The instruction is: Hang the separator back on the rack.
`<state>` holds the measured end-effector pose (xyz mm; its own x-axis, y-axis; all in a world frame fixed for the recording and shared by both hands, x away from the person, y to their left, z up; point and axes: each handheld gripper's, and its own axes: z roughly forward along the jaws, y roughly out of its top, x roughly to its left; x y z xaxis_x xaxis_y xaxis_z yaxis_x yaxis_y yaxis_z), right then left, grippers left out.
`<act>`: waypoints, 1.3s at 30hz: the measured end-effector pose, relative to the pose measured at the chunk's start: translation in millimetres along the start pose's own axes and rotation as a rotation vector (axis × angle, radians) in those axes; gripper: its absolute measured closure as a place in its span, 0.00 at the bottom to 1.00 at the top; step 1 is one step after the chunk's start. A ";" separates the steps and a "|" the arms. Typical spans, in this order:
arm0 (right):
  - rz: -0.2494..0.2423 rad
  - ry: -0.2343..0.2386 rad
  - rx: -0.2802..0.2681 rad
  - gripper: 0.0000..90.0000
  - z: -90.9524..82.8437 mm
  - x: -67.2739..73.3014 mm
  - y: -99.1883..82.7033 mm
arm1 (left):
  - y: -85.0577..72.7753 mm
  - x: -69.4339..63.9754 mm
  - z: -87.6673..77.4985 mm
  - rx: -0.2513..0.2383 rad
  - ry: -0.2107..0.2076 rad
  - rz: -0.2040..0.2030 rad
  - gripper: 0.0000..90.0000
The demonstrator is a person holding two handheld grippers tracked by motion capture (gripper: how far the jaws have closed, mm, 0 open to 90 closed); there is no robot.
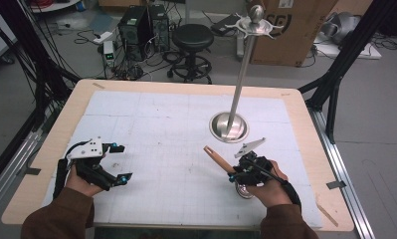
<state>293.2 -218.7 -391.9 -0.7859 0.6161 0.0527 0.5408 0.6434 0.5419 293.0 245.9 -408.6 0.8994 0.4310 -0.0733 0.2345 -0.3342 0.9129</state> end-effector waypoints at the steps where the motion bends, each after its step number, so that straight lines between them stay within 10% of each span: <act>1: 0.001 0.002 -0.015 0.77 -1.7 -0.5 -0.3 | 0.0 0.0 0.0 0.000 0.000 0.000 0.02; 39: 0.016 0.020 -0.413 0.77 -63.7 -7.3 10.7 | 0.2 -1.5 -0.7 -0.002 -0.001 -0.001 0.02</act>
<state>285.5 -245.2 -333.0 -0.7860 0.6133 0.0779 0.3905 0.3949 0.8316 291.4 245.8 -408.1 0.8995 0.4306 -0.0744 0.2345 -0.3321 0.9136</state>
